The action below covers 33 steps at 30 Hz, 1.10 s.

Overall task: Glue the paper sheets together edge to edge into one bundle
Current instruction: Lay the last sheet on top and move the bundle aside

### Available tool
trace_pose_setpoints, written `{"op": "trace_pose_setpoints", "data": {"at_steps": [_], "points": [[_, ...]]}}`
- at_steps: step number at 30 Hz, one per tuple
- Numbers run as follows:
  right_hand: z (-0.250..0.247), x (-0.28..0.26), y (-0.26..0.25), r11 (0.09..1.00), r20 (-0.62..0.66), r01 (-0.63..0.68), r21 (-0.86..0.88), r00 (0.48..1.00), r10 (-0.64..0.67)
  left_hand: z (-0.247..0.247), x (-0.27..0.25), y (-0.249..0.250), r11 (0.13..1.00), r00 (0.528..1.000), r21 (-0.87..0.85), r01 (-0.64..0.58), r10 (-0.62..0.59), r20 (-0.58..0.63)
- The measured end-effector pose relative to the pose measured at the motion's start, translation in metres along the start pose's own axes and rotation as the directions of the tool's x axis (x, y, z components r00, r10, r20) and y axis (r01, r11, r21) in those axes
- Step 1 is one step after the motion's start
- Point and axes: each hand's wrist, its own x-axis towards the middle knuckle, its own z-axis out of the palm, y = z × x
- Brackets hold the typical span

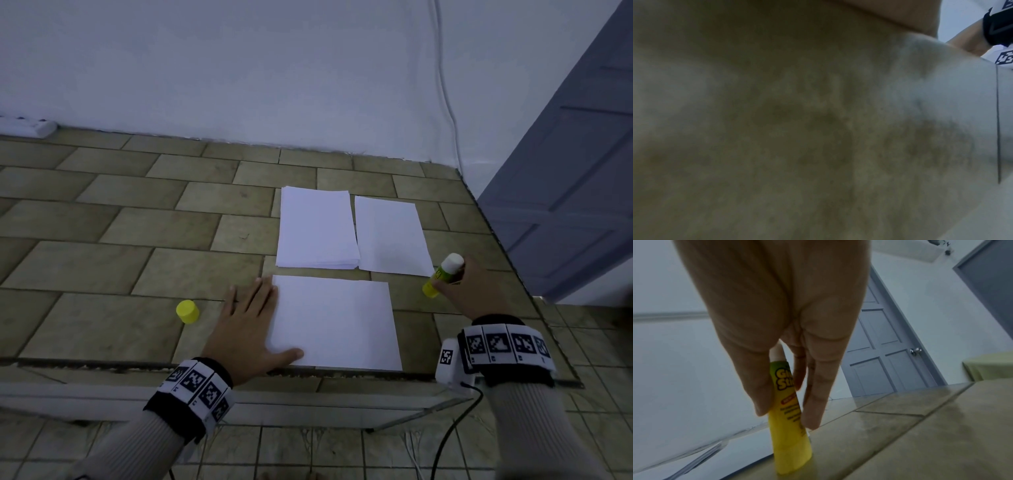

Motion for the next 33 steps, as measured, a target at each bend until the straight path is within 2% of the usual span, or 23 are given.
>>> {"op": "trace_pose_setpoints", "data": {"at_steps": [3,5,8,11,16,19,22,25,30,33], "points": [[-0.004,-0.009,-0.001,0.991,0.135,-0.064,-0.117,0.988,0.08,0.0,0.0,0.0,1.0,1.0,-0.005,-0.01,0.009,-0.004],[-0.005,-0.02,-0.006,0.985,0.27,-0.104,-0.139,0.953,0.138,0.001,0.0,-0.001,1.0,1.0,0.002,-0.016,0.016,-0.009],[0.003,-0.033,-0.025,0.994,0.387,-0.012,-0.111,0.921,0.054,0.002,0.001,-0.001,1.0,1.0,0.018,-0.016,0.016,-0.012],[0.021,-0.032,-0.055,0.984,0.336,0.165,-0.072,0.933,-0.131,0.003,0.0,-0.002,1.0,1.0,0.012,-0.012,0.012,0.007],[0.05,0.003,-0.089,0.96,0.2,0.237,-0.151,0.958,-0.205,0.003,0.0,-0.003,1.0,1.0,0.007,-0.013,0.013,-0.008],[0.058,0.023,-0.098,0.941,0.182,0.207,-0.266,0.97,-0.162,0.003,0.0,-0.003,1.0,1.0,-0.024,-0.013,0.013,-0.018],[0.067,0.039,-0.099,0.936,0.24,0.134,-0.325,0.969,-0.056,0.004,0.0,-0.004,0.999,1.0,-0.032,-0.013,0.013,-0.017],[0.073,0.048,-0.097,0.906,0.281,0.128,-0.404,0.96,-0.011,0.006,0.0,-0.006,0.999,1.0,-0.03,-0.011,0.01,-0.025],[0.072,0.054,-0.095,0.902,0.198,0.059,-0.427,0.98,0.03,0.004,-0.001,-0.004,0.997,0.999,-0.072,-0.005,0.001,-0.05],[0.068,0.058,-0.09,0.926,0.13,0.066,-0.371,0.991,-0.019,0.003,-0.001,-0.005,0.998,0.998,-0.067,-0.016,0.012,-0.061]]}}
